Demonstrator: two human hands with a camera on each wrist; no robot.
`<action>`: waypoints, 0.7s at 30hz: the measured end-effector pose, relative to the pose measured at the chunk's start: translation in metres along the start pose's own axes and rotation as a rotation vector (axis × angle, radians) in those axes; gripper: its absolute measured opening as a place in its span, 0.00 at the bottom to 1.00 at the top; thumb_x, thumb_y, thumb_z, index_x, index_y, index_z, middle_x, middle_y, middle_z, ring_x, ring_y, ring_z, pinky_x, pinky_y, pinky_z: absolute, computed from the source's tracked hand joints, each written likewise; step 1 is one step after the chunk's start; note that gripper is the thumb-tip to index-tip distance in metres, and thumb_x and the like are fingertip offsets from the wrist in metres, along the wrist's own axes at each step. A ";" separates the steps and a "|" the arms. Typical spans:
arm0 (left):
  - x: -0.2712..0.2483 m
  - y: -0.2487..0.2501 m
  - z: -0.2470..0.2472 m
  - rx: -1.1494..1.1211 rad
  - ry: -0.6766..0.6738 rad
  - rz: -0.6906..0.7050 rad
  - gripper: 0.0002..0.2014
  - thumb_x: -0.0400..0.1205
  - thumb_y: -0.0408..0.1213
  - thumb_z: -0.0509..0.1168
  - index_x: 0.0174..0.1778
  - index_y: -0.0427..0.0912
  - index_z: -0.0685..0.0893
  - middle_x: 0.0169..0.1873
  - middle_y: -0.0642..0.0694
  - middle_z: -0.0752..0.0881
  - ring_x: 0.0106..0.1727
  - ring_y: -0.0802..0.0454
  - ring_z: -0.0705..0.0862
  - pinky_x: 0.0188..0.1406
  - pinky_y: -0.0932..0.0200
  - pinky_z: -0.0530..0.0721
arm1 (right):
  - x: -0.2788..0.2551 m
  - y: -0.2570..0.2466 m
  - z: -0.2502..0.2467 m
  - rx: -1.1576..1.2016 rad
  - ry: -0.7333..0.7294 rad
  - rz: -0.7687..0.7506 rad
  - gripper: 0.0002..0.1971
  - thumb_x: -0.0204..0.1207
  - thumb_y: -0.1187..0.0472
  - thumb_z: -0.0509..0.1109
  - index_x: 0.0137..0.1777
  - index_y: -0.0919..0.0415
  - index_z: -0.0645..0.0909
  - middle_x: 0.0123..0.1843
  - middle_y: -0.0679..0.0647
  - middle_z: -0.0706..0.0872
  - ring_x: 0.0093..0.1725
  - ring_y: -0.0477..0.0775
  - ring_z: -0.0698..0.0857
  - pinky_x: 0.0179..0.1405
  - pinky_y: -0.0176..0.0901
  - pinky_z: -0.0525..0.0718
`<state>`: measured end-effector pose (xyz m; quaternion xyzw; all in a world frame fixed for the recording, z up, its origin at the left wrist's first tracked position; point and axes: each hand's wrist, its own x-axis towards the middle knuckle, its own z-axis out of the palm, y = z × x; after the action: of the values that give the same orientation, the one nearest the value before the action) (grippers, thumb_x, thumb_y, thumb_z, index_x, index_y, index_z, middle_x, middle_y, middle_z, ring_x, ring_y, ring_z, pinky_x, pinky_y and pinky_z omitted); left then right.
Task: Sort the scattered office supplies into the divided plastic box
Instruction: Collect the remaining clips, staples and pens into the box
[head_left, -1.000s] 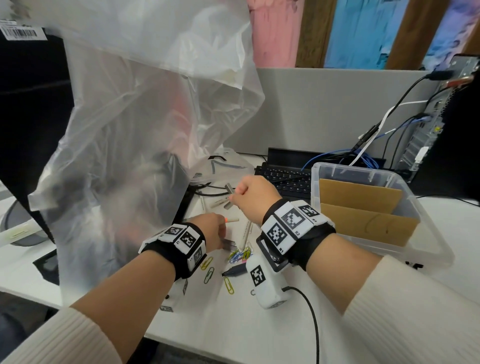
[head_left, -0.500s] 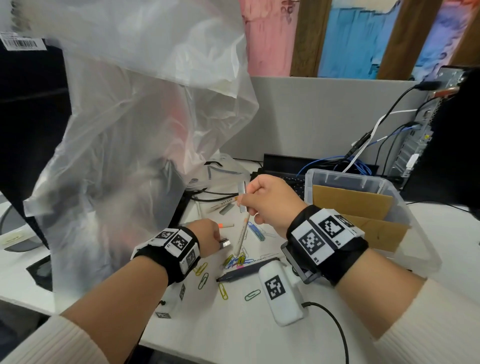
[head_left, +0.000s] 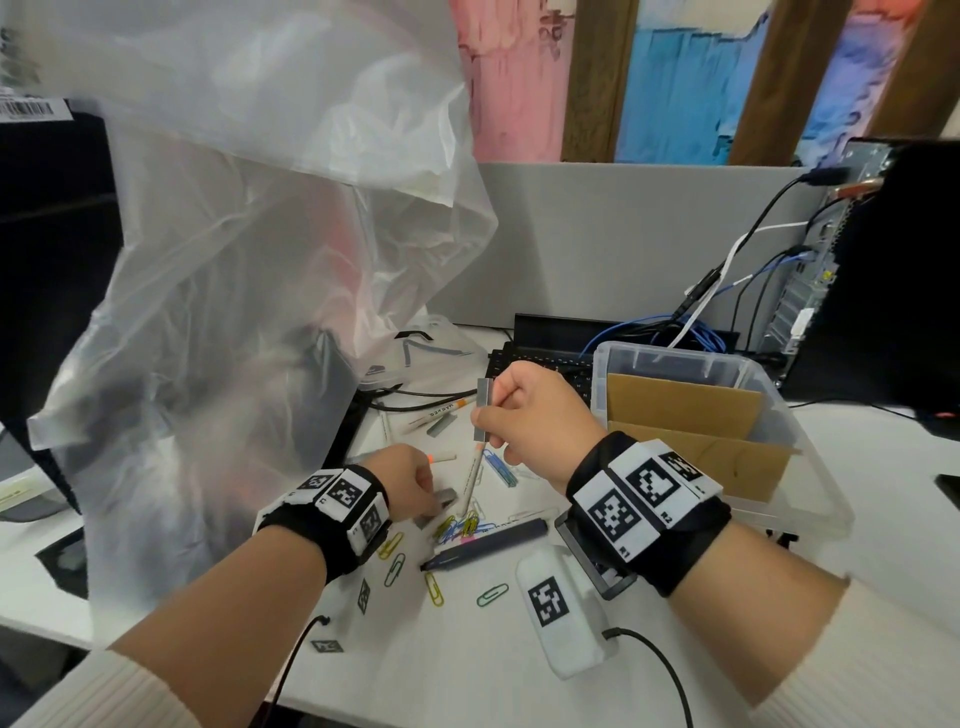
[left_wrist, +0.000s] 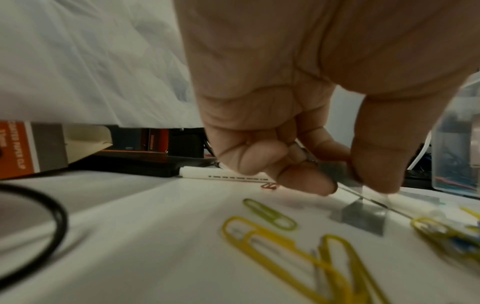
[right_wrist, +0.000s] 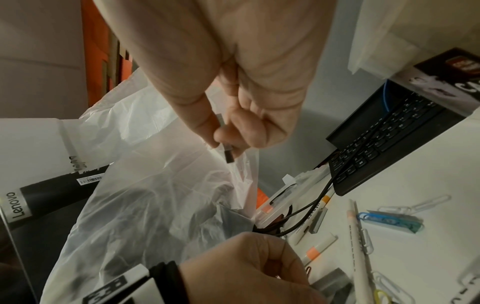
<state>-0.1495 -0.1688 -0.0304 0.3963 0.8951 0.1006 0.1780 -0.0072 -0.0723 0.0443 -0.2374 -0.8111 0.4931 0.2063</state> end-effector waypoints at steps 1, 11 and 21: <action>0.000 -0.001 -0.001 -0.019 0.005 0.007 0.09 0.72 0.40 0.74 0.33 0.47 0.79 0.32 0.51 0.80 0.34 0.54 0.78 0.30 0.64 0.76 | 0.000 0.000 -0.001 -0.003 -0.001 0.001 0.09 0.75 0.63 0.71 0.51 0.67 0.77 0.34 0.57 0.86 0.33 0.50 0.82 0.43 0.53 0.84; -0.010 0.007 -0.024 -0.536 0.248 0.145 0.06 0.79 0.31 0.70 0.38 0.45 0.85 0.29 0.52 0.81 0.29 0.58 0.76 0.24 0.74 0.74 | -0.003 -0.007 -0.020 0.161 -0.002 0.035 0.12 0.78 0.68 0.67 0.58 0.57 0.72 0.44 0.65 0.85 0.30 0.47 0.80 0.27 0.37 0.75; -0.046 0.055 -0.042 -0.915 0.318 0.459 0.10 0.73 0.25 0.75 0.41 0.46 0.87 0.34 0.49 0.84 0.32 0.55 0.82 0.32 0.65 0.80 | -0.014 -0.004 -0.050 0.368 0.149 -0.044 0.08 0.80 0.71 0.62 0.48 0.57 0.72 0.44 0.64 0.85 0.32 0.49 0.80 0.20 0.38 0.73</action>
<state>-0.1001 -0.1678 0.0366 0.4434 0.6661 0.5757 0.1682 0.0317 -0.0468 0.0679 -0.2138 -0.6949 0.6094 0.3163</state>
